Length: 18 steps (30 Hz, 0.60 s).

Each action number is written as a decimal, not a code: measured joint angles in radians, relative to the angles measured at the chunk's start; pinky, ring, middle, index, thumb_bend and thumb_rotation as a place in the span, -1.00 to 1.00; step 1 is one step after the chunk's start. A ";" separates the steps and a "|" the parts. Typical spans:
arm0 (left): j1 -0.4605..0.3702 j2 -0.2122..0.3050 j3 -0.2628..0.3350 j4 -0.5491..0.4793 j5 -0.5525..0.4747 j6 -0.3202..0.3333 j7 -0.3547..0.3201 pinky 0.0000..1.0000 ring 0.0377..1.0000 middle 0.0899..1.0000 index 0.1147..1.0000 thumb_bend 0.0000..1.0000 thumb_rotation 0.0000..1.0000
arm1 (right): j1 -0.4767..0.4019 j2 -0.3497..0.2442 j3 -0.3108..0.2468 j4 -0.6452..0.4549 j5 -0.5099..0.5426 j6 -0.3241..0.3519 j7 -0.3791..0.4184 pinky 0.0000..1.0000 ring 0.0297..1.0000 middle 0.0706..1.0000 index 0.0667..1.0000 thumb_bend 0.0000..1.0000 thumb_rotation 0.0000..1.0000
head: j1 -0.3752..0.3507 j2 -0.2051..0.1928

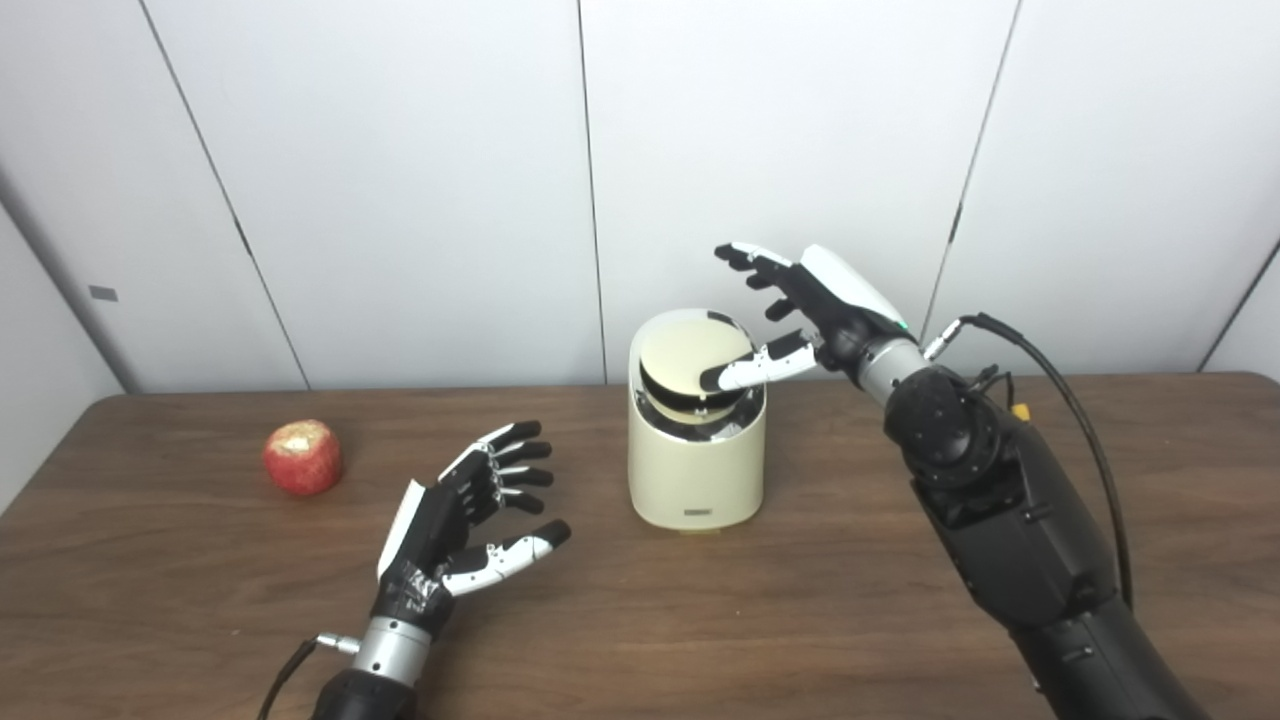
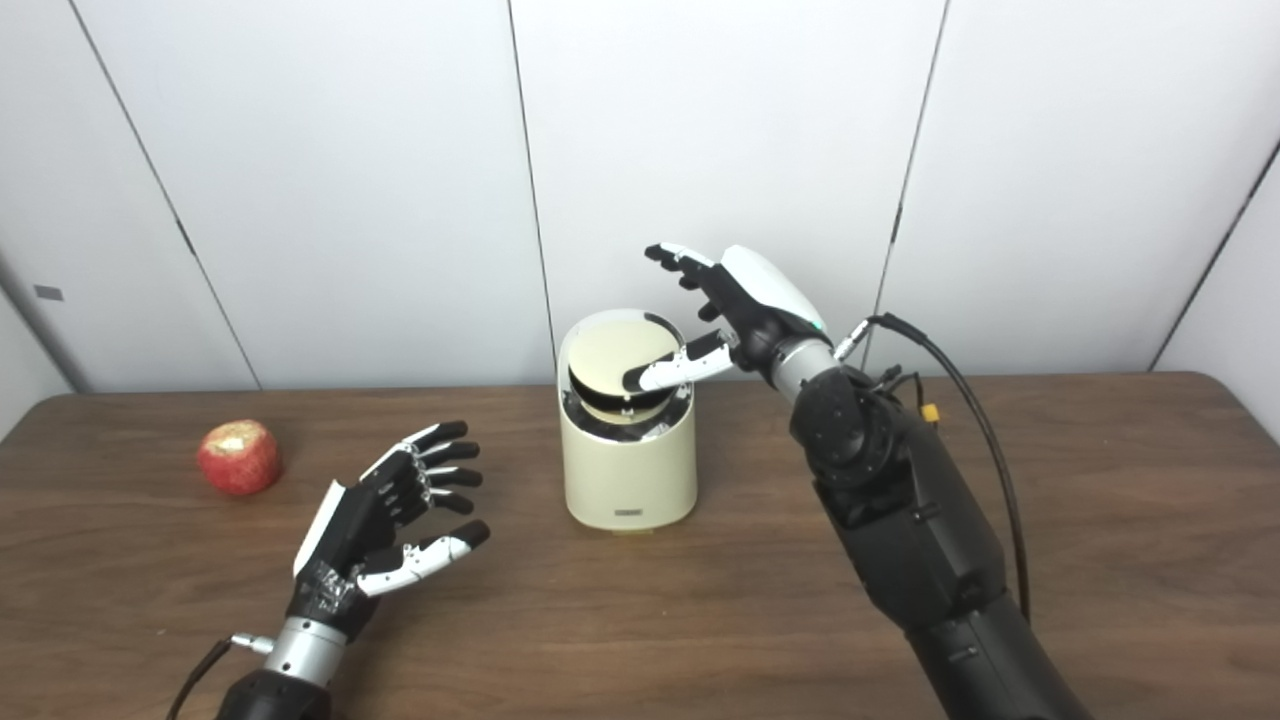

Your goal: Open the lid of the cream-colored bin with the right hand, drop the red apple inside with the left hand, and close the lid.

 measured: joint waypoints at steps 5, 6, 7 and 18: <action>0.000 0.000 -0.001 0.000 0.005 0.000 0.000 0.18 0.37 0.51 0.64 0.36 -0.84 | 0.027 -0.001 -0.049 -0.074 0.038 0.008 -0.018 0.38 0.69 0.75 0.77 0.66 -0.47 | 0.002 0.002; 0.000 0.000 -0.001 0.000 0.005 0.000 0.000 0.18 0.37 0.51 0.64 0.35 -0.84 | 0.043 -0.002 -0.068 -0.091 0.059 0.006 -0.020 0.40 0.69 0.75 0.76 0.65 -0.50 | 0.002 0.002; 0.000 0.000 -0.001 0.000 0.005 0.000 0.001 0.19 0.37 0.51 0.64 0.35 -0.85 | 0.065 -0.004 -0.094 -0.111 0.089 -0.002 -0.024 0.41 0.70 0.75 0.76 0.65 -0.52 | 0.002 0.002; 0.001 0.000 0.001 0.000 0.006 0.002 0.004 0.17 0.35 0.51 0.64 0.38 -0.78 | 0.351 -0.038 -0.186 -0.121 0.267 -0.196 -0.073 0.44 0.70 0.80 0.78 0.65 -0.26 | 0.012 0.002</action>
